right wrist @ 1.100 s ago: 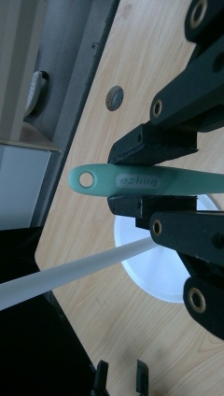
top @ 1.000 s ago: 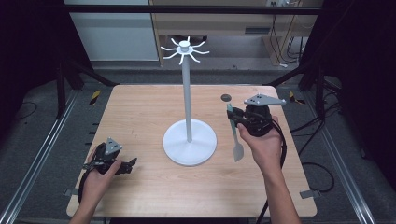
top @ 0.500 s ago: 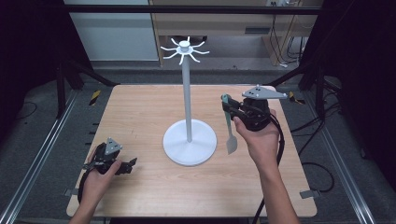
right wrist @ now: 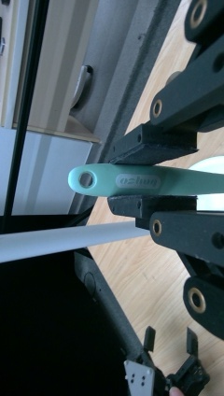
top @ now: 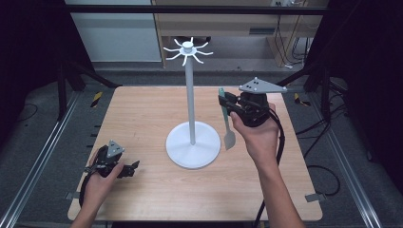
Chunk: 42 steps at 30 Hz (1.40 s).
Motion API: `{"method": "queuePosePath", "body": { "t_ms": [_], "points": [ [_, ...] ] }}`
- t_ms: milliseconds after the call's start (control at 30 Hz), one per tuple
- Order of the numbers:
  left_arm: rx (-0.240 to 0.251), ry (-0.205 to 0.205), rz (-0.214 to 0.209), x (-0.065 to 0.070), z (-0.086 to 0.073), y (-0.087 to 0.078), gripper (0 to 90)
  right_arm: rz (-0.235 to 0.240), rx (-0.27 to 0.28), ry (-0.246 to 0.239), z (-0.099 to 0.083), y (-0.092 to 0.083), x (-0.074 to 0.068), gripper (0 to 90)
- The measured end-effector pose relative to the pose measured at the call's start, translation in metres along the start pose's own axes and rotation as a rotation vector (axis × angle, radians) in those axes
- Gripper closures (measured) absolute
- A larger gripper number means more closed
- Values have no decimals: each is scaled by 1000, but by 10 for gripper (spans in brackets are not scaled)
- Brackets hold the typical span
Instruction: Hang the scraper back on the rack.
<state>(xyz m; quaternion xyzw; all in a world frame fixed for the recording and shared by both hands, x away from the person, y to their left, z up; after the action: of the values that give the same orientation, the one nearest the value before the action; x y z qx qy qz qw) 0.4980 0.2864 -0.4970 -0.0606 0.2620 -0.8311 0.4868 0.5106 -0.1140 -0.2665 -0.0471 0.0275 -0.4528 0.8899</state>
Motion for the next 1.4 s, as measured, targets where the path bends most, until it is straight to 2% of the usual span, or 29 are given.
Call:
{"method": "queuePosePath", "body": {
  "t_ms": [167,533,1400],
  "points": [
    [1,0,-1,0,0,0,37,8,17,-11,9,1,-5,747],
    [0,1,-1,0,0,0,37,25,55,1,24,3,-12,747],
    [-1,1,-1,0,0,0,37,73,153,-3,59,-4,-30,747]
  ]
}}
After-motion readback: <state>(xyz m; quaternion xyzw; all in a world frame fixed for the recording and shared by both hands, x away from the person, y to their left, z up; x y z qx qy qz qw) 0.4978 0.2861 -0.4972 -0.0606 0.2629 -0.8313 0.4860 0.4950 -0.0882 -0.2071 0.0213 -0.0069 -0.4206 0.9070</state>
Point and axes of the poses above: each handheld gripper's, and its own axes: y roughly forward along the jaws, z roughly out of its top, x roughly to its right, the point moved 3 cm from there along y, roughly forward along the jaws, and after that the axes turned 13 degrees about x, right-handed, at the moved point
